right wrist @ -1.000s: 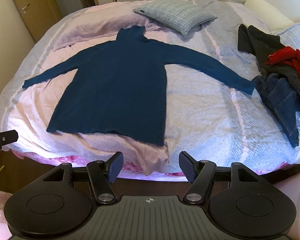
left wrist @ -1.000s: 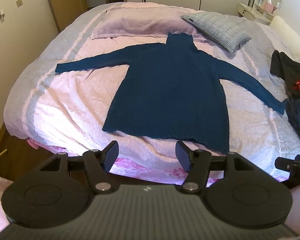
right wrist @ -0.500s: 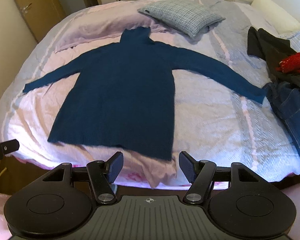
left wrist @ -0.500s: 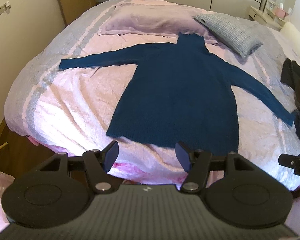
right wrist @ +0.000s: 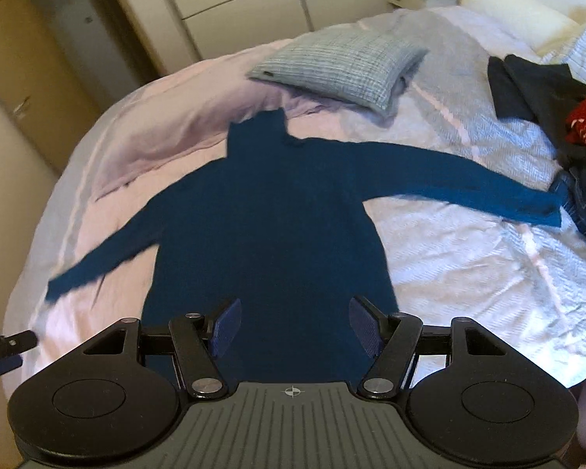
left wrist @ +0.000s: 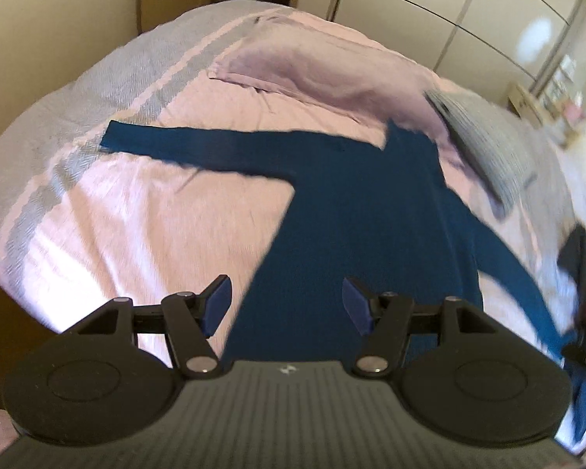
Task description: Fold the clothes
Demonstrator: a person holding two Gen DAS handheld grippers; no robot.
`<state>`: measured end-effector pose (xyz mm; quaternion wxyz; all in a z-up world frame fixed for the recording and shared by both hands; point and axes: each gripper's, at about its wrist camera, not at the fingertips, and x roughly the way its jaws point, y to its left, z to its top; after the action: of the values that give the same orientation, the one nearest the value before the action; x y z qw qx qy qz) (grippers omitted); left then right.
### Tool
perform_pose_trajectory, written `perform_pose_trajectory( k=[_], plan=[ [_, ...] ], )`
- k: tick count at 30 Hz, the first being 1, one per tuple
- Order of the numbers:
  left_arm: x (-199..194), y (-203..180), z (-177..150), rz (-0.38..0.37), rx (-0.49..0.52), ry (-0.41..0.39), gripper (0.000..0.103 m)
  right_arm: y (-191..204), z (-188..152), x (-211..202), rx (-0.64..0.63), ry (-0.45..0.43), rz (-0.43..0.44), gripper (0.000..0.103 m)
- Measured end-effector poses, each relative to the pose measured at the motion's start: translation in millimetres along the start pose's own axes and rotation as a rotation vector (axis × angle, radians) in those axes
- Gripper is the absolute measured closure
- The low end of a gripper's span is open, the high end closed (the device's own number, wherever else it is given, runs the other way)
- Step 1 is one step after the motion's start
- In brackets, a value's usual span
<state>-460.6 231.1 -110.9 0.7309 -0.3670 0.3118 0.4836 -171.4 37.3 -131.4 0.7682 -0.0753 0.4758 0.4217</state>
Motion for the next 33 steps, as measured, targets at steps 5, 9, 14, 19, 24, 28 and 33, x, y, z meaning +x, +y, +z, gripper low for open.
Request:
perform_pose_trajectory(
  k=[5,9,14,19,24,28,33],
  plan=[
    [65.2,59.7,67.8,-0.059,-0.138,0.020,0.044,38.1,32.7,61.9,0.060,0.030,-0.037,0.038],
    [131.9,120.5,104.0,-0.039,-0.275,0.071,0.045,65.7,44.7,120.9,0.094,0.054,-0.095,0.038],
    [200.8,199.7,135.2,-0.028,-0.457,0.074,0.046,75.2,44.6,174.2,0.182,0.072,-0.140,0.038],
    [246.7,253.9,152.8,0.073,-0.547,0.009,0.046,74.0,31.5,213.1,0.185,0.176,-0.236,0.038],
    [287.6,294.0,154.9,0.112,-0.668,-0.006,0.047,73.2,18.9,232.4,0.175,0.223,-0.255,0.038],
    [306.7,312.1,150.1,0.120,-0.736,-0.060,0.049,70.7,5.5,248.9,0.159,0.261,-0.281,0.038],
    [316.5,307.5,157.9,0.109,-0.704,-0.107,0.099,66.3,-11.1,260.0,0.153,0.305,-0.264,0.038]
  ],
)
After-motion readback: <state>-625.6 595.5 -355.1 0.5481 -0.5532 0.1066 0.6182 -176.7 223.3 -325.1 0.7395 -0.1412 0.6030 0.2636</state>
